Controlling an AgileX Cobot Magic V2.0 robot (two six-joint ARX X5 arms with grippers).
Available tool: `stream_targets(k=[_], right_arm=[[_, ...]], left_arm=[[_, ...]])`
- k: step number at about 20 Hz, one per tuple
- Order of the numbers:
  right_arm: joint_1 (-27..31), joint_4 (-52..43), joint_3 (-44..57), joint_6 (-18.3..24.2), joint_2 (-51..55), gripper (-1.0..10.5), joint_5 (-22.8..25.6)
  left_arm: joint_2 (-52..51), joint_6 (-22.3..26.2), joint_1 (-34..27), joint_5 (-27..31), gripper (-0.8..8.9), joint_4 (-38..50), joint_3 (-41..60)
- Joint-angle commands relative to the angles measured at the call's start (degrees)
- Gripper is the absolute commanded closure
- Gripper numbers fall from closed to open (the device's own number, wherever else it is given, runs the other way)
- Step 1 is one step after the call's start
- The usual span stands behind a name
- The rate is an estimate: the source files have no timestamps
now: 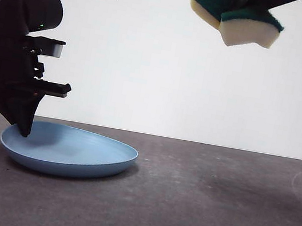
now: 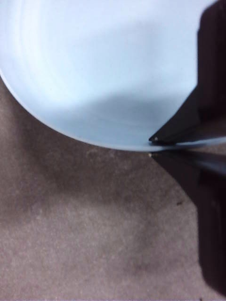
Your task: Pick up the plate,pick up the cloth,clean the plate with the cloth
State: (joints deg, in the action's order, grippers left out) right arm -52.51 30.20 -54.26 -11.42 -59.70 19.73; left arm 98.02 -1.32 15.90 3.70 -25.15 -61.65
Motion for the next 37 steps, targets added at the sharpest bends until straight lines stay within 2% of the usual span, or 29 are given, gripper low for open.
stream_targets(k=[1, 2, 7, 8, 13, 14, 17, 18, 21, 25, 33, 35, 36, 37], right_arm=[[0.81, 0.09, 0.37, -0.57, 0.0, 9.6, 0.31], [1.25, 0.24, 0.37, -0.57, 0.0, 9.6, 0.31], [4.28, 0.24, 0.37, -0.72, -0.09, 9.6, 0.13], [5.4, 0.02, 0.37, -0.76, -0.42, 9.6, 0.09], [11.34, -1.92, 0.37, -0.59, -5.16, 9.6, -0.61], [12.44, -2.89, 0.37, -0.5, -6.75, 9.6, -2.4], [16.7, -7.32, 0.37, -0.55, -12.24, 9.6, -12.33], [17.73, -8.72, 0.37, -0.59, -14.34, 9.6, -13.94], [20.15, -11.8, 0.37, -0.66, -20.87, 9.6, -14.14], [22.93, -15.89, 0.37, -0.68, -28.74, 9.6, -16.83], [24.44, -18.18, 0.37, -0.09, -38.32, 9.6, -16.83], [24.44, -18.23, 0.37, 0.9, -38.45, 9.3, -16.83], [24.37, -18.27, 0.37, 0.92, -38.45, 8.4, -16.83], [24.39, -18.21, 0.37, 0.9, -38.45, 7.0, -16.83]], left_arm=[[1.14, 1.57, 0.07, 0.55, 5.02, -0.87, 0.42], [1.14, 1.57, 0.09, 0.52, 4.2, -1.05, 0.42], [0.37, 0.72, 0.11, 0.61, 4.17, -3.41, 0.42], [-0.72, -0.72, 0.11, 0.68, 4.17, -4.66, 0.42], [-12.04, -3.06, 0.55, -0.11, 4.18, -6.95, 0.42], [-15.3, -3.19, 0.74, -1.09, 4.18, -7.21, 0.42], [-25.44, -3.63, 1.29, -2.89, 4.18, -8.68, 0.42], [-28.7, -3.63, 1.62, -2.91, 4.18, -9.94, 0.42], [-37.38, -3.61, 2.19, -3.54, 4.18, -14.78, 0.42], [-45.35, -3.67, 2.19, -4.26, 4.18, -20.5, 0.42], [-49.75, -4.72, 2.19, -4.28, 4.18, -26.36, 0.42], [-49.75, -4.72, 2.19, -4.28, 4.18, -26.91, 0.42], [-49.75, -4.72, 2.19, -4.28, 4.18, -27.08, 0.42], [-49.75, -4.7, 2.19, -4.24, 4.18, -27.19, 0.42]])
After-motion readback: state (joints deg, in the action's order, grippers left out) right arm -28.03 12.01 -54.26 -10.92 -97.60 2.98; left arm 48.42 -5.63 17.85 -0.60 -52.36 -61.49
